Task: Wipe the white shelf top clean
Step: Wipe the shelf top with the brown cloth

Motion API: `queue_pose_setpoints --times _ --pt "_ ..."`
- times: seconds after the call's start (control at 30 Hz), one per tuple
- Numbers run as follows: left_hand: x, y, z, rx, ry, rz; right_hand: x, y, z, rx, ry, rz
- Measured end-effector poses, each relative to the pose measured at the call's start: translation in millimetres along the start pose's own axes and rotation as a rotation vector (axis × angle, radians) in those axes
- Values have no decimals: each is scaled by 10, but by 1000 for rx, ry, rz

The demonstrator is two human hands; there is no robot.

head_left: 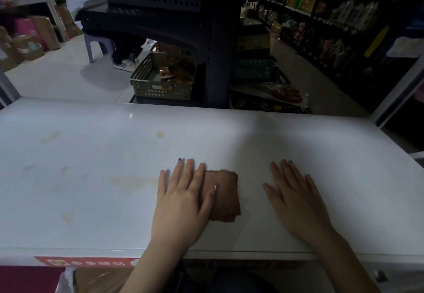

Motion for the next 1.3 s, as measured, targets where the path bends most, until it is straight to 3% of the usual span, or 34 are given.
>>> queue_pose_setpoints --times 0.6,1.3 --pt "197 47 -458 114 144 -29 3 -12 -2 25 6 -8" --pt "-119 -2 -376 76 148 -18 -12 -16 10 24 8 -3"
Point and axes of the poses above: each hand's wrist, its own x-axis towards the middle knuckle, its own y-axis out of the palm, z = x × y, the point moved 6 cm from there along x, towards the middle knuckle, and after that the axes turned 12 degrees about x, right-handed, at the moved point
